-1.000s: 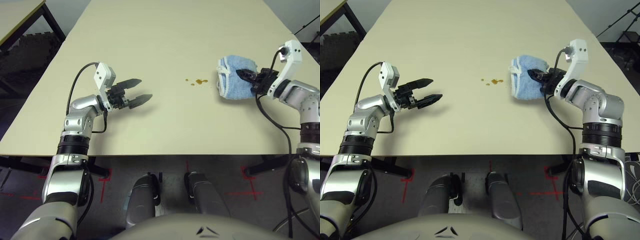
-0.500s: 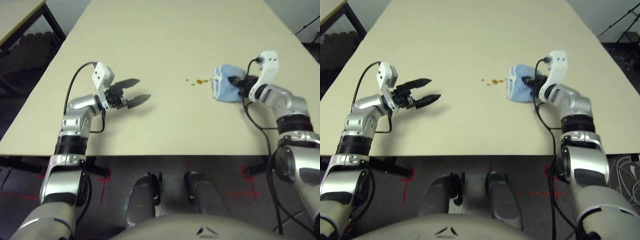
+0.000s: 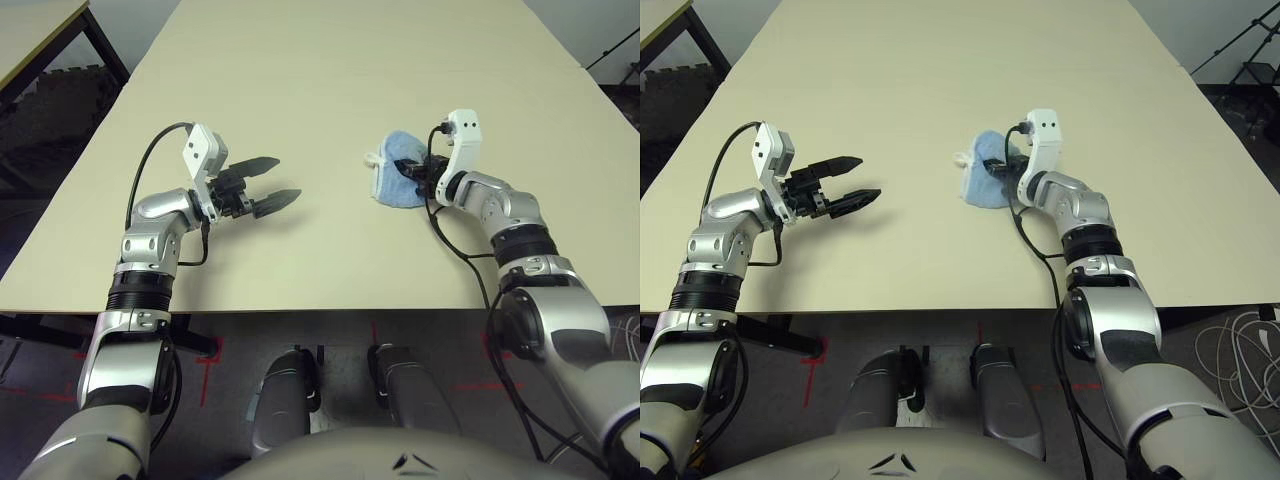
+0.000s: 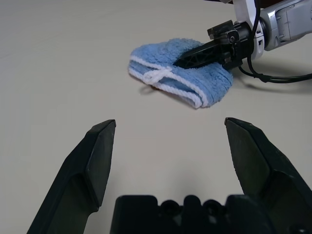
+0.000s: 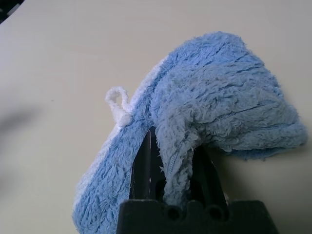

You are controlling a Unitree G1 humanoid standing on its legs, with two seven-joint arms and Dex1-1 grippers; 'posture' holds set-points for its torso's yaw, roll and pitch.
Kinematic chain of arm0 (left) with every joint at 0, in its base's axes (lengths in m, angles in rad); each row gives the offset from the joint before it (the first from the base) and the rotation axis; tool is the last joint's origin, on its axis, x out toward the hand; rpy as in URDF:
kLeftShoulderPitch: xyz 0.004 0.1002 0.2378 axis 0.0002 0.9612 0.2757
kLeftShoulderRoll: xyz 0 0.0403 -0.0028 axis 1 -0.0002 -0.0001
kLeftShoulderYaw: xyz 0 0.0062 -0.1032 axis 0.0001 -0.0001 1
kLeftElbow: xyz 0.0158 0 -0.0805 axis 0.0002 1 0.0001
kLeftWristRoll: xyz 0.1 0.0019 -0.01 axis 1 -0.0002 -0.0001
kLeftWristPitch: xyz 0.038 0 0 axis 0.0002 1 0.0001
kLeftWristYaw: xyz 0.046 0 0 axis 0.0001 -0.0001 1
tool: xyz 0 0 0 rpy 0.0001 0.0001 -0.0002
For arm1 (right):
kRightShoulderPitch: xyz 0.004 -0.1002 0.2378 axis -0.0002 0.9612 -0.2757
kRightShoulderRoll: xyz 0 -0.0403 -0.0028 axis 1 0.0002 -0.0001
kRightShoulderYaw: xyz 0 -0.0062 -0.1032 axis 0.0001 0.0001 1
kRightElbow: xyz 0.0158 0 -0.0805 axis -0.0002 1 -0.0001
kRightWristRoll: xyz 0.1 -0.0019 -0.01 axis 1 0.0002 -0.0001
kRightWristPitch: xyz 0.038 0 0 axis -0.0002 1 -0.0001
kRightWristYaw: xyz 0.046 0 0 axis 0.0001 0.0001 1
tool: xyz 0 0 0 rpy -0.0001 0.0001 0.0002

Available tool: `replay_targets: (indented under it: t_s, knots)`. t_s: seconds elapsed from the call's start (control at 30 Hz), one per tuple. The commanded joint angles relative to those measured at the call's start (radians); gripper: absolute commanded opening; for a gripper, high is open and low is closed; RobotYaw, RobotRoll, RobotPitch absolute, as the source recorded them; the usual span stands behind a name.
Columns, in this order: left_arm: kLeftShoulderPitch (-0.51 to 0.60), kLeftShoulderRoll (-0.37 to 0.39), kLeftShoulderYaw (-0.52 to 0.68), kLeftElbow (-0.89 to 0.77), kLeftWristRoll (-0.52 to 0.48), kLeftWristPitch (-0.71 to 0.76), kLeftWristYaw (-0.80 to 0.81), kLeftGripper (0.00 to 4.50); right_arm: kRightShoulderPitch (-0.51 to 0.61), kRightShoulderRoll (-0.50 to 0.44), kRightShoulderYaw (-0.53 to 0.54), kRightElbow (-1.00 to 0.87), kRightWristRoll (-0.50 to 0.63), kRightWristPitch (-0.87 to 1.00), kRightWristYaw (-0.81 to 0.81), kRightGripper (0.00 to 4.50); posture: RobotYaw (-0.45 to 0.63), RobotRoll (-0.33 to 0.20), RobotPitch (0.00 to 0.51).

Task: Wipe the water off the table with a rag.

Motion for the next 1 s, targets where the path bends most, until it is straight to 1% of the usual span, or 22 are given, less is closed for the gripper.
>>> replay_targets:
  t_s: [0.03,0.27,0.5,0.63,0.8,1.0]
  knots:
    - [0.016,0.009,-0.002,-0.011,0.004,0.005,-0.004,4.5,-0.001,0.027,0.026,-0.011,-0.004,0.028,0.023,0.0,-0.13,0.0,0.131]
    - [0.015,0.006,-0.001,-0.006,0.005,0.001,-0.002,4.5,0.011,0.078,0.056,-0.064,0.007,0.071,0.074,0.0,-0.13,0.0,0.127]
    - [0.015,0.003,-0.001,-0.004,0.005,-0.002,0.0,4.5,0.031,0.093,0.066,-0.11,0.003,0.101,0.092,0.0,-0.13,0.0,0.125]
    - [0.014,0.0,-0.002,-0.003,0.006,-0.003,0.001,4.5,0.022,0.067,0.051,-0.079,-0.021,0.062,0.049,0.0,-0.13,0.0,0.121]
    - [0.012,-0.003,-0.003,0.0,0.007,-0.006,0.0,4.5,-0.009,0.001,0.019,-0.017,-0.041,0.002,-0.002,0.0,-0.14,0.0,0.118]
    - [0.004,-0.006,-0.004,0.01,0.01,-0.011,0.0,4.5,-0.04,-0.079,-0.018,0.042,-0.036,-0.041,-0.016,0.0,-0.14,0.0,0.118]
